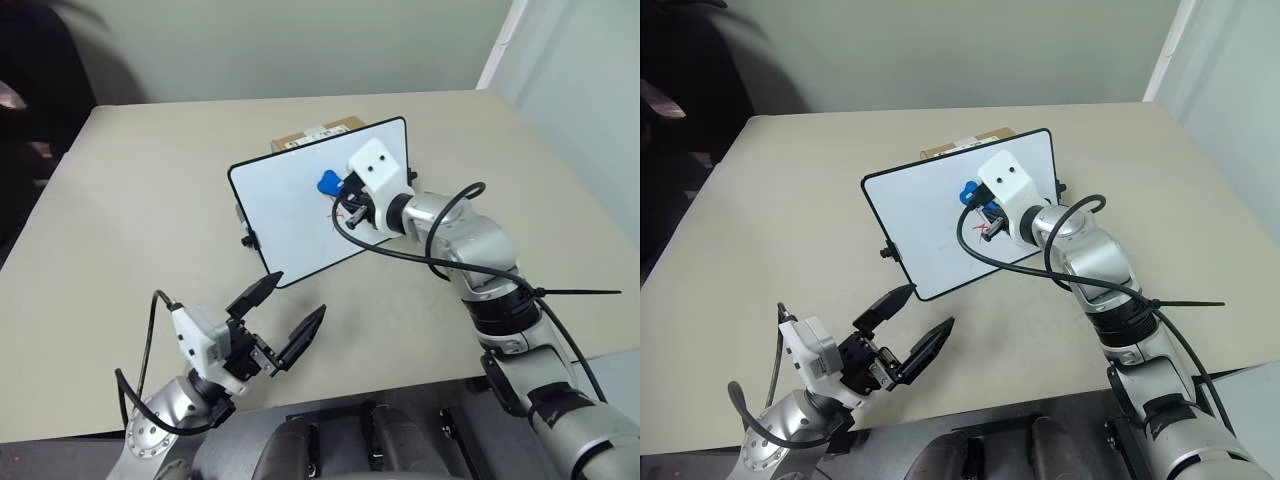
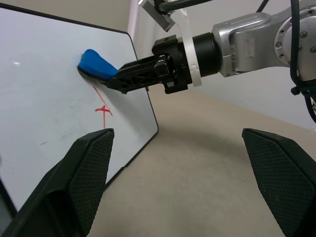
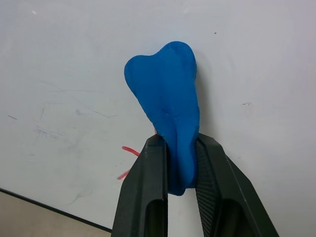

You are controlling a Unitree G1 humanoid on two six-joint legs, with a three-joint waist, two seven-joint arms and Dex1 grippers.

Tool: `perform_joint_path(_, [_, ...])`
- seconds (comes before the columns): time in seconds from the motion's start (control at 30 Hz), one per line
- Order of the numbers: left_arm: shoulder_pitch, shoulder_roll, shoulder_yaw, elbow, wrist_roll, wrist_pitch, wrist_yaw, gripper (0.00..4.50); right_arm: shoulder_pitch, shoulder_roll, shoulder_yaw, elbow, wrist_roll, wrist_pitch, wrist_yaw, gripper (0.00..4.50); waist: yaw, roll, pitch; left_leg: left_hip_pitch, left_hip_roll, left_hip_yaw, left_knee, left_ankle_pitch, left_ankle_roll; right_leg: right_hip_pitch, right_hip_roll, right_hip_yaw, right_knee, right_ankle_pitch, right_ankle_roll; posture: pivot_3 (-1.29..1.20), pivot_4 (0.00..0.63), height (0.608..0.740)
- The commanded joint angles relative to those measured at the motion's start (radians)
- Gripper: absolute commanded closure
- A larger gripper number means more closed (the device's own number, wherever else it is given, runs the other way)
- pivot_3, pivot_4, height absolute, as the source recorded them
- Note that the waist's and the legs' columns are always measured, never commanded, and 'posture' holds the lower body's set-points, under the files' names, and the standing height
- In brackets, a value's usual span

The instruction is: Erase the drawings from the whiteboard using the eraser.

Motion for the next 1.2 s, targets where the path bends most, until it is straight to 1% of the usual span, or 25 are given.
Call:
perform_joint_path(0.03, [0.005, -0.010, -0.006, -0.019, 0.011, -0.017, 0.006, 0.00, 0.022, -0.018, 0.029, 0.022, -0.025, 0.026, 0.003, 4.05, 0.001, 0.000, 0.000, 0.000, 0.000, 0.000, 0.000, 0.000, 0.000, 0.000, 0.000, 0.000, 0.000, 0.000, 0.000, 0.00, 0.150, 0.740])
perform_joint_path(0.2, [0.012, -0.017, -0.001, -0.023, 0.011, -0.021, 0.008, 0.00, 0.059, -0.035, 0.029, 0.011, -0.017, 0.066, 0.015, 4.05, 0.002, 0.000, 0.000, 0.001, 0.000, 0.000, 0.001, 0.000, 0.000, 0.001, 0.000, 0.000, 0.001, 0.000, 0.000, 0.00, 0.150, 0.740])
perform_joint_path(0.33, [0.020, -0.023, -0.002, -0.027, 0.012, -0.024, 0.008, 0.00, 0.091, -0.052, 0.049, 0.014, -0.023, 0.082, 0.022, 4.05, 0.002, 0.000, 0.000, 0.001, 0.000, 0.000, 0.001, -0.003, 0.006, 0.002, 0.000, 0.000, 0.001, 0.001, 0.000, 0.00, 0.150, 0.740])
perform_joint_path(0.57, [0.019, -0.031, -0.003, -0.025, 0.013, -0.026, 0.006, 0.00, 0.082, -0.061, 0.055, 0.025, -0.025, 0.088, 0.028, 4.05, 0.002, 0.000, 0.000, 0.001, 0.000, -0.001, 0.001, -0.002, 0.007, 0.001, 0.000, 0.000, 0.001, 0.003, -0.001, 0.00, 0.150, 0.740])
perform_joint_path(0.77, [0.021, -0.034, 0.002, -0.023, 0.014, -0.029, 0.005, 0.00, 0.023, -0.019, 0.028, -0.012, 0.000, 0.050, 0.044, 4.05, -0.003, 0.000, 0.000, 0.001, 0.000, -0.001, 0.001, -0.002, 0.006, 0.001, 0.000, 0.000, 0.001, 0.003, -0.001, 0.00, 0.150, 0.740])
perform_joint_path(0.97, [0.034, -0.033, 0.005, -0.032, 0.015, -0.034, 0.003, 0.00, -0.013, 0.006, 0.044, -0.025, -0.001, 0.022, 0.069, 4.05, -0.004, 0.000, 0.000, 0.001, 0.001, -0.001, -0.001, -0.002, 0.006, 0.000, 0.001, 0.000, 0.001, 0.003, -0.001, 0.00, 0.150, 0.740])
perform_joint_path(1.1, [0.047, -0.033, 0.012, -0.044, 0.013, -0.037, 0.008, 0.00, -0.017, 0.018, 0.049, -0.018, -0.005, 0.009, 0.076, 4.05, -0.005, 0.000, 0.000, 0.001, 0.001, 0.000, -0.001, -0.001, 0.004, 0.000, 0.001, 0.000, 0.000, 0.002, -0.001, 0.00, 0.150, 0.740])
perform_joint_path(1.2, [0.057, -0.030, 0.021, -0.050, 0.006, -0.040, 0.005, 0.00, 0.008, 0.013, 0.071, 0.024, -0.028, -0.006, 0.071, 4.05, -0.005, 0.000, 0.000, 0.001, 0.001, 0.000, 0.000, -0.001, 0.003, 0.000, 0.001, 0.000, 0.000, 0.002, -0.001, 0.00, 0.150, 0.740])
